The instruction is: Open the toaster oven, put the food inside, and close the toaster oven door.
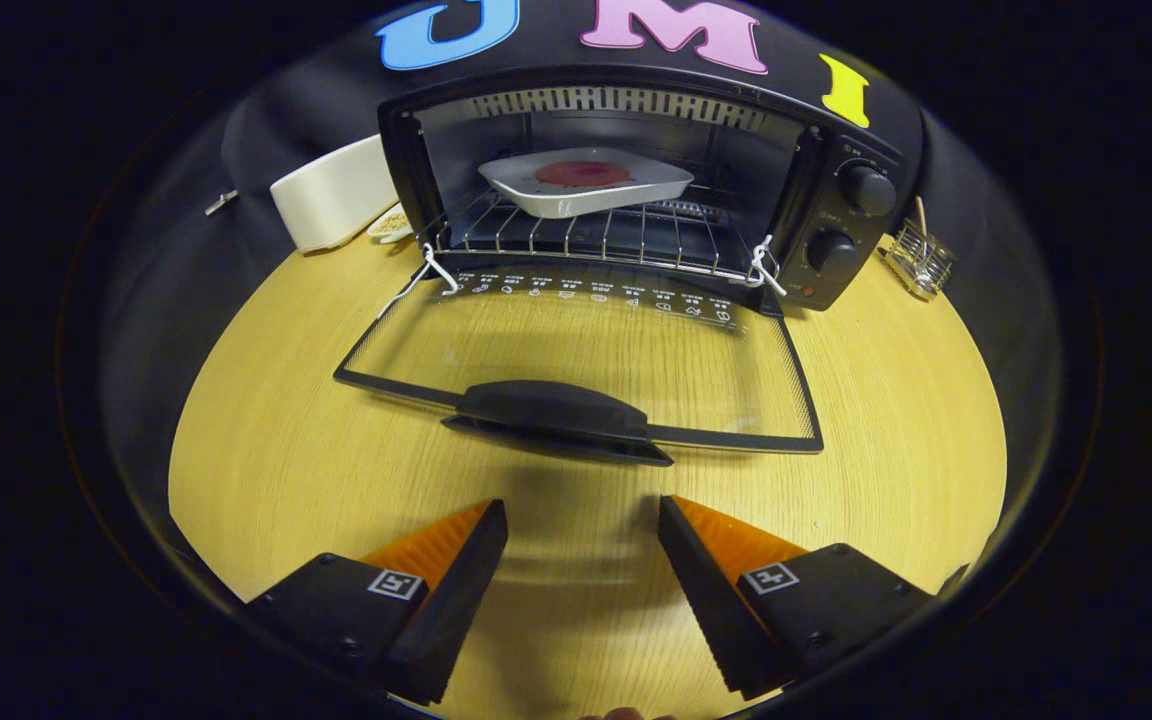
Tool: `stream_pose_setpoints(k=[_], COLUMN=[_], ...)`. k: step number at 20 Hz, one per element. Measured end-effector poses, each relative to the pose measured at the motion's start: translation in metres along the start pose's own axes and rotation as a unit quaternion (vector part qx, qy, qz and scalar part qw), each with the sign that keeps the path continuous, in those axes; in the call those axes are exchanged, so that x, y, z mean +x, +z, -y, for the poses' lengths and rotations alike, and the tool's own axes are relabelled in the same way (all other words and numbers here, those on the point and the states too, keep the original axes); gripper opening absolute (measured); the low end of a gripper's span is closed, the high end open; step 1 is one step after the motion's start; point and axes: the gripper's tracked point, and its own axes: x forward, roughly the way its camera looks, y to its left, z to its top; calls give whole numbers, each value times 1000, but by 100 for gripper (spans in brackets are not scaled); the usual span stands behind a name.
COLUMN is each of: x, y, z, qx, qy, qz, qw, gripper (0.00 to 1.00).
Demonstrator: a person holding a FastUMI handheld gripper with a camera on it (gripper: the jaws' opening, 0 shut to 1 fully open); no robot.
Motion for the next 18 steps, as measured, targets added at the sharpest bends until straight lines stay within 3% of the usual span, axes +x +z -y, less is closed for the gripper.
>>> stream_pose_setpoints(k=[12, 18], x=[17, -11], y=[27, 45], z=[4, 0], qx=[3, -25], qy=[7, 10], qz=[17, 67], qw=[1000, 997], gripper=[100, 100])
